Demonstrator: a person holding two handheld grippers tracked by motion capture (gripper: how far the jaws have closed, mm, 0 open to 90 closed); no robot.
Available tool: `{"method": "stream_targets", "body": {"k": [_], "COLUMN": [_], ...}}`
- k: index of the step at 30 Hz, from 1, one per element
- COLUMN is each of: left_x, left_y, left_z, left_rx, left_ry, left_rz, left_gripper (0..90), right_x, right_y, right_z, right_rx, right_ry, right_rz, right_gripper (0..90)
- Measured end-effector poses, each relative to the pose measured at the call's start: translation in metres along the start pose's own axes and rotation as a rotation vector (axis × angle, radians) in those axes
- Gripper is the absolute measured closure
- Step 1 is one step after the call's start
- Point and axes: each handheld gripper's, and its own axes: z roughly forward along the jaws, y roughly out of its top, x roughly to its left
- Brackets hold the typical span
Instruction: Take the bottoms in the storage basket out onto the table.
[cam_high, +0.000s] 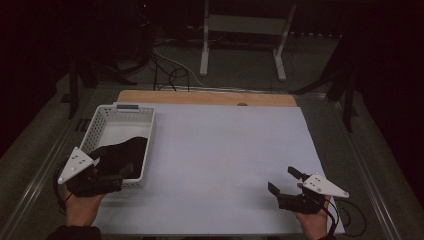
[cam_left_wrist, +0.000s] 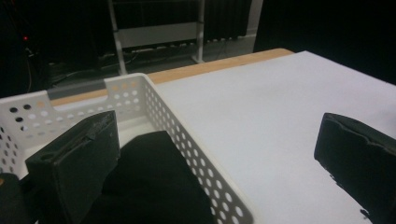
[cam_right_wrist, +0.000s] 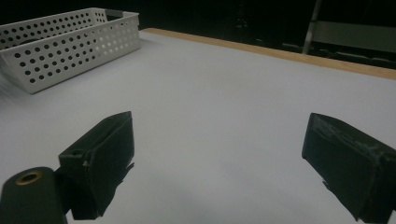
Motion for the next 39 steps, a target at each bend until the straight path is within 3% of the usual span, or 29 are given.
{"method": "stream_targets", "body": {"k": [7,8,13,17,28,39], "left_x": [0.008,0.017,0.023,0.028,0.043,0.052], "left_y": [0.010,0.013,0.014,0.018,0.020,0.013], "left_z": [0.001,0.006,0.013,0.023,0.054,0.078], "left_rx": [0.028,0.070,0.110,0.175,0.320,0.409], "left_ry": [0.008,0.014,0.011,0.008,0.000,-0.007], "left_rz": [0.003,0.002,0.011,0.036,0.066,0.036], "left_gripper": [0.2,0.1,0.1,0.1,0.1,0.1], "right_x": [0.000,0.000,0.002,0.003,0.005,0.006], "right_y": [0.001,0.000,-0.001,-0.001,-0.002,-0.002], "right_z": [0.001,0.006,0.012,0.012,0.009,0.008], "right_rx": [0.000,0.013,0.029,0.029,0.025,0.017], "right_ry": [0.000,0.007,0.017,0.018,0.003,0.003], "right_rz": [-0.008,-0.024,-0.044,-0.053,-0.042,-0.042], "right_gripper": [9.2,9.2,9.1,9.2,9.1,9.1]}}
